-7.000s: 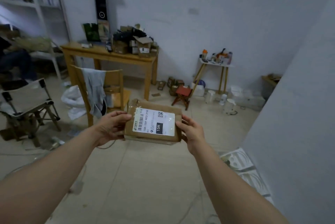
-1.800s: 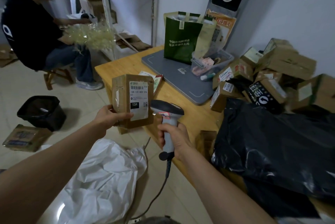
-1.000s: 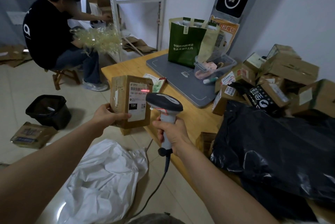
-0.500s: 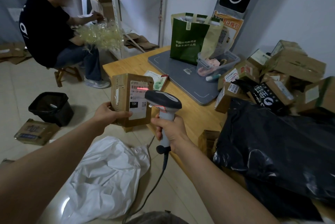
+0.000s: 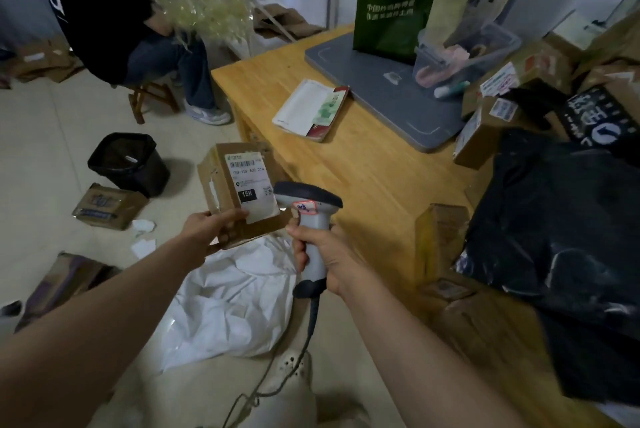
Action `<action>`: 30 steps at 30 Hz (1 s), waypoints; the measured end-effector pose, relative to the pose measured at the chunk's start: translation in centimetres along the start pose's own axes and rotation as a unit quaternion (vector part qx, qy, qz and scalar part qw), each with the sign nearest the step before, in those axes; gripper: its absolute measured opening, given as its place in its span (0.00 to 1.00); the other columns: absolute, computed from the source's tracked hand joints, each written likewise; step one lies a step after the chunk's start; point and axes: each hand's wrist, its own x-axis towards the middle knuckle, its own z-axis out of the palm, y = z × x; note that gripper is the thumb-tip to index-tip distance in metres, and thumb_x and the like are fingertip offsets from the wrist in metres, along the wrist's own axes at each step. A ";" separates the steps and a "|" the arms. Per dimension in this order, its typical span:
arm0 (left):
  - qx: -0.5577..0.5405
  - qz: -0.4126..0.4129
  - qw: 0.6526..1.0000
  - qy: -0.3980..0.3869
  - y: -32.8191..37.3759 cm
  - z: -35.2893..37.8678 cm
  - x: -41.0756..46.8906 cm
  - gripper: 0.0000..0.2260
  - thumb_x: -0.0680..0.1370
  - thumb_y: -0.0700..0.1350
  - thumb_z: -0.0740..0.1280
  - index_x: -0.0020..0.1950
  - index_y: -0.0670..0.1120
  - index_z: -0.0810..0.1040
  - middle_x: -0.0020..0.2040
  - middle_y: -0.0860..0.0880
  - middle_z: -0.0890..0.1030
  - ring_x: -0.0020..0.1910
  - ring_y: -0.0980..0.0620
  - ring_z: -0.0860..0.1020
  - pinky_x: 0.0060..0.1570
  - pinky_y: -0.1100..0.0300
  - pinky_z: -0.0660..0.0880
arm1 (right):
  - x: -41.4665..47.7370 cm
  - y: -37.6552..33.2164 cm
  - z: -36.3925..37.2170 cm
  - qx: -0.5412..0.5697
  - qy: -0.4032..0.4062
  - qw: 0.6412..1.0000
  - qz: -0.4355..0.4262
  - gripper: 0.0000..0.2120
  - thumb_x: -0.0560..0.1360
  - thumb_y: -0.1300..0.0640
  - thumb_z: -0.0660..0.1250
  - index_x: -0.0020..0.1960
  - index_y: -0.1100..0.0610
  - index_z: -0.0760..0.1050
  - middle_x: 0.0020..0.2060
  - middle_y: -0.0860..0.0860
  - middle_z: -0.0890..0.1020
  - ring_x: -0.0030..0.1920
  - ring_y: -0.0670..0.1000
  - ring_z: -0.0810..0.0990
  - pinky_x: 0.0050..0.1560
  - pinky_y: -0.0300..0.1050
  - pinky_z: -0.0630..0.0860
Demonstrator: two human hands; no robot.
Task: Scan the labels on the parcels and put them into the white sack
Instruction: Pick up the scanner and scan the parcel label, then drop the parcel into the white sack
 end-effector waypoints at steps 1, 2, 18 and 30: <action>-0.002 -0.019 1.000 0.010 -1.7 -0.2 0.7 0.17 0.67 0.51 0.77 0.47 0.43 0.76 0.44 0.45 0.80 0.42 0.49 0.79 0.37 0.57 0.76 | 0.5 1.5 -0.4 0.012 0.004 1.000 0.019 0.07 0.71 0.66 0.72 0.46 0.61 0.76 0.26 0.52 0.75 0.22 0.48 0.70 0.24 0.37 0.69; -0.006 -0.036 0.999 0.017 -3.6 -0.3 1.4 0.18 0.67 0.52 0.77 0.48 0.43 0.76 0.46 0.44 0.80 0.44 0.48 0.79 0.39 0.55 0.77 | 1.0 3.0 -0.8 0.025 0.010 0.999 0.038 0.07 0.71 0.67 0.71 0.47 0.61 0.76 0.26 0.52 0.75 0.22 0.47 0.70 0.24 0.37 0.69; -0.072 -0.191 0.979 0.013 -28.3 0.0 10.8 0.29 0.71 0.60 0.70 0.63 0.44 0.69 0.47 0.42 0.75 0.45 0.43 0.76 0.48 0.47 0.76 | 5.7 24.4 -9.0 0.249 0.087 0.959 0.105 0.07 0.74 0.66 0.62 0.37 0.62 0.71 0.27 0.55 0.73 0.23 0.50 0.71 0.24 0.37 0.71; -0.145 -0.192 0.969 -0.058 -31.9 -4.1 11.4 0.26 0.75 0.60 0.66 0.64 0.45 0.68 0.50 0.42 0.75 0.48 0.41 0.76 0.46 0.47 0.75 | 2.0 31.0 -4.4 0.261 0.095 0.959 0.054 0.08 0.76 0.63 0.59 0.38 0.59 0.70 0.24 0.51 0.70 0.20 0.46 0.67 0.22 0.34 0.66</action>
